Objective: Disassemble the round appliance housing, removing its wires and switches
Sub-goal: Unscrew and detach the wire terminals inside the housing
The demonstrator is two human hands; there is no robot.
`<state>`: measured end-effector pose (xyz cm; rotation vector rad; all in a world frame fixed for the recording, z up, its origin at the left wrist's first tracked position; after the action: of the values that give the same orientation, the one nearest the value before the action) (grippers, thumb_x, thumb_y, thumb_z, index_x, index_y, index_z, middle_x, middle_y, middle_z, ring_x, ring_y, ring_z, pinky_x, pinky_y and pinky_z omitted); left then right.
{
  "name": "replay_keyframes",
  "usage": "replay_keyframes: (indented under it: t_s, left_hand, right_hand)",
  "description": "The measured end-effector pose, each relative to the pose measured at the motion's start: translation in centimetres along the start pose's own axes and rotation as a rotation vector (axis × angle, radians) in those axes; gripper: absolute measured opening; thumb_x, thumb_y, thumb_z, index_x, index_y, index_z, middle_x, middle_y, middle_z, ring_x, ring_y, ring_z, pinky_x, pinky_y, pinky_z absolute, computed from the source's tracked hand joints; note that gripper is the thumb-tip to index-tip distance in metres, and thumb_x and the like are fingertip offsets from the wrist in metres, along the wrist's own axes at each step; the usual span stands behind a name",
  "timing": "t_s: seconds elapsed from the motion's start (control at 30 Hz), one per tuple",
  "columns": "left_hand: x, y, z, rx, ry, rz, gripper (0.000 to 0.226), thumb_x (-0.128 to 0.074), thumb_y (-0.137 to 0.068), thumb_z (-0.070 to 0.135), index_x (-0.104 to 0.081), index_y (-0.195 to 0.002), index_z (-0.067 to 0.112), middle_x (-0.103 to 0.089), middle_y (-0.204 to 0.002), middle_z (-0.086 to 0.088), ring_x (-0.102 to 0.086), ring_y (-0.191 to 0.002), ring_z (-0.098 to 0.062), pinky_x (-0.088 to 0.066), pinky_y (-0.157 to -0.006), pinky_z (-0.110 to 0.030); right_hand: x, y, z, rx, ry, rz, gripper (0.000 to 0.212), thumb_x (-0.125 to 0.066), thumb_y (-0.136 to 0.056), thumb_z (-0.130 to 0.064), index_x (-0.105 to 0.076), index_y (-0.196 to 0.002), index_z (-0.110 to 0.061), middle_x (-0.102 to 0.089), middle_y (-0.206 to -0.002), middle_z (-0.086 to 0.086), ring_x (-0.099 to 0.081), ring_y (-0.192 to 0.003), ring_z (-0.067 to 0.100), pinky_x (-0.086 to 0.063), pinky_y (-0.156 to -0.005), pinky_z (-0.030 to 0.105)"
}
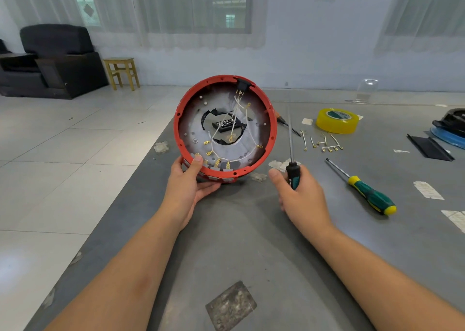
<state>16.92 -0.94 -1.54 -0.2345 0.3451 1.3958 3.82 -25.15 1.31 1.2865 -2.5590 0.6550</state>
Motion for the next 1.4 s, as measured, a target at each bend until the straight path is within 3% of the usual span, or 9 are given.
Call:
replay_keyframes:
  t_s: [0.1, 0.23, 0.4, 0.63, 0.8, 0.9, 1.07, 1.2, 1.4]
  left_hand:
    - [-0.6, 0.4, 0.3, -0.036, -0.08, -0.016, 0.042, -0.06, -0.107, 0.038, -0.049, -0.144, 0.023, -0.076, -0.119, -0.007, -0.079, -0.095, -0.036, -0.065, -0.083, -0.046]
    - [-1.3, 0.8, 0.4, -0.066, -0.15, -0.04, 0.039, -0.058, -0.107, 0.039, -0.05, -0.141, 0.024, -0.076, -0.116, -0.006, -0.079, -0.093, -0.037, -0.066, -0.077, -0.042]
    - [-1.0, 0.9, 0.4, -0.054, -0.16, -0.049, 0.041, -0.058, -0.107, 0.043, -0.049, -0.141, 0.023, -0.077, -0.114, -0.005, -0.079, -0.092, -0.036, -0.066, -0.077, -0.043]
    - [-0.9, 0.8, 0.4, -0.066, -0.257, -0.056, 0.053, -0.057, -0.105, 0.051, -0.047, -0.148, 0.023, -0.071, -0.13, -0.009, -0.077, -0.103, -0.032, -0.064, -0.085, -0.044]
    - [-1.9, 3.0, 4.0, -0.583, -0.9, 0.07, 0.075, -0.061, -0.101, 0.05, -0.027, -0.163, 0.026, -0.032, -0.167, -0.004, -0.028, -0.154, -0.022, -0.019, -0.126, -0.033]
    - [-3.8, 5.1, 5.0, -0.792, -1.121, 0.022, 0.055, -0.071, -0.093, 0.052, -0.058, -0.14, 0.027, -0.024, -0.167, -0.012, -0.013, -0.155, -0.029, -0.015, -0.122, -0.038]
    - [-5.5, 7.1, 5.6, -1.046, -1.263, -0.05, 0.045, -0.088, -0.079, 0.049, -0.076, -0.113, 0.022, -0.038, -0.162, -0.013, -0.026, -0.152, -0.039, -0.028, -0.123, -0.055]
    - [-6.4, 7.4, 5.2, -1.126, -1.295, -0.118, 0.035, -0.091, -0.078, 0.041, -0.078, -0.103, 0.02, -0.068, -0.13, -0.002, -0.053, -0.137, -0.032, -0.033, -0.118, -0.053]
    - [-6.5, 7.4, 4.8, -1.274, -1.303, -0.071, 0.031, -0.076, -0.086, 0.051, -0.071, -0.089, 0.02, -0.071, -0.095, 0.009, -0.069, -0.096, -0.018, -0.035, -0.119, -0.04]
  right_hand:
    - [-1.3, -0.4, 0.3, -0.103, -0.188, 0.04, 0.047, -0.07, -0.076, -0.072, -0.056, -0.092, -0.03, -0.068, -0.088, 0.004, -0.066, -0.066, 0.014, -0.048, -0.052, 0.017]
    - [-1.8, -1.7, 1.2, -0.218, -0.301, 0.109, 0.072, -0.075, -0.058, -0.081, -0.057, -0.103, -0.029, -0.07, -0.102, -0.006, -0.071, -0.093, 0.016, -0.058, -0.085, 0.04]
    - [-2.4, -2.5, 1.8, -0.236, -0.421, -0.008, 0.08, -0.086, -0.053, -0.07, -0.065, -0.112, -0.02, -0.075, -0.106, 0.0, -0.072, -0.1, 0.021, -0.057, -0.094, 0.053]
    - [-3.3, -2.5, 0.8, -0.15, -0.588, -0.162, 0.038, -0.08, -0.086, -0.03, -0.066, -0.115, -0.009, -0.076, -0.106, 0.013, -0.073, -0.104, 0.03, -0.061, -0.088, 0.05]
    - [-2.9, -2.5, 0.9, -0.184, -0.654, -0.124, 0.036, -0.075, -0.092, -0.022, -0.061, -0.121, -0.007, -0.077, -0.103, 0.012, -0.074, -0.101, 0.028, -0.062, -0.083, 0.047]
    - [-2.5, -2.5, 1.0, -0.207, -0.691, -0.106, 0.024, -0.073, -0.094, -0.02, -0.063, -0.114, -0.011, -0.078, -0.1, 0.012, -0.074, -0.101, 0.032, -0.061, -0.086, 0.052]
    - [-2.4, -2.4, 0.9, -0.213, -0.688, -0.11, 0.033, -0.075, -0.092, -0.021, -0.062, -0.117, -0.005, -0.075, -0.106, 0.016, -0.073, -0.103, 0.034, -0.059, -0.088, 0.058]
    - [-2.7, -2.3, 0.9, -0.198, -0.675, -0.124, 0.043, -0.076, -0.091, -0.024, -0.059, -0.124, -0.002, -0.074, -0.112, 0.017, -0.072, -0.105, 0.033, -0.059, -0.088, 0.057]
    - [-2.8, -2.3, 1.0, -0.158, -0.655, -0.144, 0.045, -0.077, -0.09, -0.027, -0.058, -0.125, -0.004, -0.071, -0.116, 0.022, -0.07, -0.11, 0.036, -0.056, -0.093, 0.061]
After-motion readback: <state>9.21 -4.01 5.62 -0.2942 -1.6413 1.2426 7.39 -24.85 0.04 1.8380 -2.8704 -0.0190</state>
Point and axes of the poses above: each hand's wrist, its own y-axis away from the middle knuckle, its own x-axis out of the back of the hand, z = x × y, the point moved 9 cm from there along -y, towards the middle knuckle
